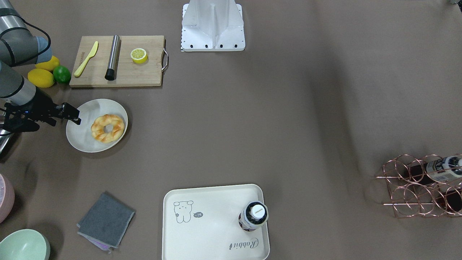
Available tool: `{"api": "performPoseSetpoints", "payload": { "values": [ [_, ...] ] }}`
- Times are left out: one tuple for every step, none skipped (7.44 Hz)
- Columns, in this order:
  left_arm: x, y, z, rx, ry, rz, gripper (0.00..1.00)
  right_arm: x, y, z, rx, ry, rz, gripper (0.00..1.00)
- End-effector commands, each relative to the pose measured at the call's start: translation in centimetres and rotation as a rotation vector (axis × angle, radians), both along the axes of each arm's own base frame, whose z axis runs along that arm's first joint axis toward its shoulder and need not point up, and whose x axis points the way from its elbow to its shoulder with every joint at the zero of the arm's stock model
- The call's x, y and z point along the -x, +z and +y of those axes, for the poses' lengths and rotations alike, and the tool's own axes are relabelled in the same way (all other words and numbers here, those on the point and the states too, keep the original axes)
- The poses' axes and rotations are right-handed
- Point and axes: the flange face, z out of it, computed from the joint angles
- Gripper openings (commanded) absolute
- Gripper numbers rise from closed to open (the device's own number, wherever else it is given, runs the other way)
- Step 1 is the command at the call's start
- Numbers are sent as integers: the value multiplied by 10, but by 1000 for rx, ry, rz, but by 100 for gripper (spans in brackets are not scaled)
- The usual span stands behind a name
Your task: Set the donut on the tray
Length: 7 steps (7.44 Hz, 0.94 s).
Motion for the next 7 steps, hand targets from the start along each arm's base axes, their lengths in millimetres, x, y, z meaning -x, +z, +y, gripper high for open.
{"api": "performPoseSetpoints", "payload": {
  "values": [
    [0,0,0,0,0,0,98,4,-4,-1,31,24,-6,31],
    [0,0,0,0,0,0,98,4,-3,0,33,23,-6,18],
    [0,1,1,1,0,-2,98,4,-2,0,34,21,-5,9],
    [0,1,1,1,0,0,98,5,-2,1,34,21,-4,6],
    [0,1,2,1,0,-2,98,6,-3,1,33,18,-6,3],
    [0,1,2,1,0,-2,98,6,-6,1,31,19,-9,0],
    [0,1,2,1,0,0,98,5,-11,2,20,17,-24,0]
  ]
}}
